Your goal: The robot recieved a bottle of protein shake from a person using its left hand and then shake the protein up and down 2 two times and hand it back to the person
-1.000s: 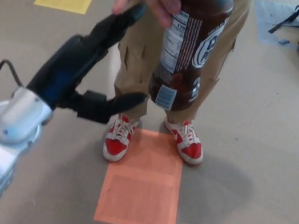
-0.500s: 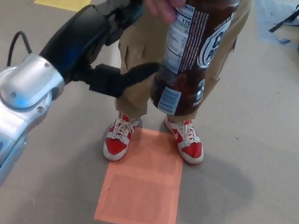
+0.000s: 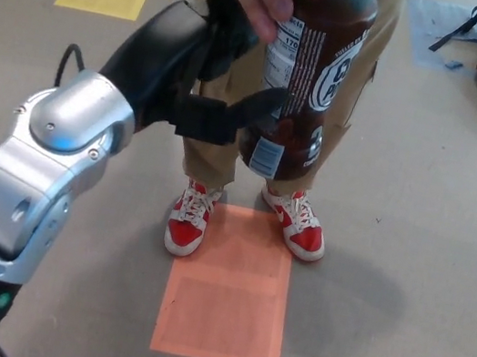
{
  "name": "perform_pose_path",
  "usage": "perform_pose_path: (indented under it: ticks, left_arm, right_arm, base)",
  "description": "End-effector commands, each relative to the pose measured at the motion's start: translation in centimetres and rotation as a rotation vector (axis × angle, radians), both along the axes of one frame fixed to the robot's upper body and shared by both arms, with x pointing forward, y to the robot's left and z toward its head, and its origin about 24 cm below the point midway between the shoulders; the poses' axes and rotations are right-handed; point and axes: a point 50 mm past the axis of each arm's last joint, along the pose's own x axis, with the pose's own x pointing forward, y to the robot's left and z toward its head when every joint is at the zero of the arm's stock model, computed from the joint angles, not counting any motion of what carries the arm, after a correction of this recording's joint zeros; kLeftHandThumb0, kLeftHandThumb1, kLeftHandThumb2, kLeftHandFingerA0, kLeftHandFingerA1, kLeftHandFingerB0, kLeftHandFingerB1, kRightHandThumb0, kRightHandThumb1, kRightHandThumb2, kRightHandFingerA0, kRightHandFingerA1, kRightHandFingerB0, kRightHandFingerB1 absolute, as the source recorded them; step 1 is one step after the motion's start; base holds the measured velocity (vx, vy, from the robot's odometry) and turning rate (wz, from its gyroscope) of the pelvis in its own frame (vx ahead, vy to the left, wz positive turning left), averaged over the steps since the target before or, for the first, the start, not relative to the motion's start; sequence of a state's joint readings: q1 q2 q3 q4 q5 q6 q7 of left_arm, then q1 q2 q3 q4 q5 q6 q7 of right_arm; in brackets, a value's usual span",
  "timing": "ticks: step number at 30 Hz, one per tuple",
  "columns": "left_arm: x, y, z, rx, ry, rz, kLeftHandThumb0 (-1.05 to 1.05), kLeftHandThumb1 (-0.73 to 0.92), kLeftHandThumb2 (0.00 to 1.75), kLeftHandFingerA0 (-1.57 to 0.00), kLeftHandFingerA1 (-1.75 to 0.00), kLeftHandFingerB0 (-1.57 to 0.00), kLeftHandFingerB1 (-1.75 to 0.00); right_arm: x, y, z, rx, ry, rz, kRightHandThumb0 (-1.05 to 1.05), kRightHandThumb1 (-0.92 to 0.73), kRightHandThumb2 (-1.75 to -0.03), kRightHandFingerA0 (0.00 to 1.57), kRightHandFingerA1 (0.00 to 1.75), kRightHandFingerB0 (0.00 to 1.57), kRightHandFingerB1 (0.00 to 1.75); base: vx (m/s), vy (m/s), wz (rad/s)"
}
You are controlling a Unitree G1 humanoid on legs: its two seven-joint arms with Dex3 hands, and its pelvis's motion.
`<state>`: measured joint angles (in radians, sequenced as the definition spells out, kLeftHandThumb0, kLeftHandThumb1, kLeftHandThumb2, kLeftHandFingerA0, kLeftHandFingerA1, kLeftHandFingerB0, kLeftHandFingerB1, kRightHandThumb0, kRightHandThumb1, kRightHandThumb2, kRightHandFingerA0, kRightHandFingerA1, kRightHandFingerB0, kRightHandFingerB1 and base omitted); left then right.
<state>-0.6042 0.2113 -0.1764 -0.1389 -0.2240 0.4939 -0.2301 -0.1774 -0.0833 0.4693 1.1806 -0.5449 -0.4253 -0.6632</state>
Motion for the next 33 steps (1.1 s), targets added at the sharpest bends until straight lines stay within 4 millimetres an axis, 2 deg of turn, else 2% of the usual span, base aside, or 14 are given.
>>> perform_pose_path:
  ticks: [1, 7, 8, 9, 10, 11, 14, 15, 20, 21, 22, 23, 33]
  left_arm:
    - [-1.5, -2.9, -0.9, 0.019, 0.439, -0.167, -0.83, 0.49, 0.86, 0.00, -0.03, 0.00, 0.00]
    - [-1.4, -3.8, -1.3, 0.014, 0.473, -0.193, -0.80, 0.47, 0.84, 0.00, -0.05, 0.00, 0.00]
    - [-1.4, -4.1, -1.4, 0.019, 0.478, -0.200, -0.79, 0.53, 0.61, 0.00, 0.00, 0.00, 0.00]
    - [-1.4, -4.2, -1.5, 0.022, 0.483, -0.203, -0.78, 0.54, 0.57, 0.00, -0.01, 0.00, 0.00]
    - [-1.4, -4.4, -1.5, 0.024, 0.489, -0.205, -0.78, 0.54, 0.57, 0.00, -0.01, 0.00, 0.00]
    - [-1.5, -4.6, -1.5, 0.025, 0.494, -0.209, -0.79, 0.47, 0.83, 0.00, -0.04, 0.00, 0.00]
    - [-1.5, -5.0, -1.6, 0.033, 0.503, -0.217, -0.79, 0.46, 0.83, 0.00, -0.05, 0.00, 0.00]
    - [-1.5, -5.1, -1.6, 0.037, 0.506, -0.215, -0.79, 0.46, 0.83, 0.00, -0.04, 0.00, 0.00]
    - [-1.3, -5.9, -1.4, 0.057, 0.518, -0.213, -0.78, 0.45, 0.83, 0.00, -0.07, 0.00, -0.01]
    - [-1.3, -6.0, -1.3, 0.059, 0.520, -0.212, -0.80, 0.54, 0.58, 0.00, -0.16, 0.00, 0.00]
    - [-1.2, -6.0, -1.3, 0.061, 0.521, -0.212, -0.80, 0.54, 0.58, 0.00, -0.16, 0.00, 0.00]
    - [-1.2, -6.2, -1.2, 0.070, 0.522, -0.211, -0.79, 0.44, 0.79, -0.02, -0.14, 0.00, 0.00]
    - [-0.8, -6.7, -1.1, 0.067, 0.547, -0.171, -0.78, 0.46, 0.79, -0.04, -0.18, 0.00, 0.00]
  right_arm:
    - [0.7, -1.0, 0.7, -0.021, -0.073, 0.012, -0.24, -0.79, -0.65, 0.90, 0.48, 0.76, 0.43]
    - [0.6, -1.0, 0.7, -0.011, -0.068, 0.008, -0.23, -0.78, -0.65, 0.90, 0.48, 0.76, 0.43]
    - [0.6, -1.0, 0.7, -0.012, -0.069, 0.008, -0.23, -0.78, -0.64, 0.90, 0.48, 0.76, 0.43]
    - [0.7, -1.0, 0.7, -0.013, -0.071, 0.007, -0.22, -0.77, -0.64, 0.91, 0.48, 0.76, 0.43]
    - [0.7, -1.0, 0.7, -0.016, -0.075, 0.006, -0.22, -0.77, -0.64, 0.91, 0.48, 0.76, 0.43]
    - [0.7, -1.0, 0.7, -0.006, -0.075, 0.002, -0.22, -0.77, -0.64, 0.92, 0.48, 0.77, 0.44]
    - [0.8, -1.0, 0.8, 0.002, -0.068, 0.000, -0.22, -0.79, -0.64, 0.87, 0.47, 0.78, 0.44]
    - [0.9, -1.0, 0.9, 0.004, -0.079, -0.001, -0.21, -0.77, -0.64, 0.91, 0.49, 0.78, 0.44]
    - [1.1, -1.1, 1.0, 0.016, -0.077, 0.002, -0.21, -0.78, -0.65, 0.92, 0.51, 0.75, 0.44]
    - [1.2, -1.1, 1.0, 0.020, -0.077, 0.000, -0.20, -0.77, -0.65, 0.93, 0.51, 0.75, 0.44]
    - [1.2, -1.1, 1.1, 0.025, -0.080, -0.002, -0.20, -0.77, -0.65, 0.93, 0.51, 0.75, 0.44]
    - [1.2, -1.2, 1.1, 0.029, -0.081, -0.007, -0.21, -0.77, -0.65, 0.93, 0.51, 0.76, 0.44]
    - [1.6, -1.1, 1.3, 0.034, -0.091, -0.011, -0.21, -0.77, -0.65, 0.94, 0.51, 0.77, 0.44]
  base:
    - [0.00, 0.000, 0.00]
    - [0.00, 0.000, 0.00]
    - [0.00, 0.000, 0.00]
    - [0.00, 0.000, 0.00]
    - [0.00, 0.000, 0.00]
    - [0.00, 0.000, 0.00]
    - [0.00, 0.000, 0.00]
    - [0.00, 0.000, 0.00]
    - [0.00, 0.000, 0.00]
    - [0.00, 0.000, 0.00]
    - [0.00, 0.000, 0.00]
    - [0.00, 0.000, 0.00]
    - [0.00, 0.000, 0.00]
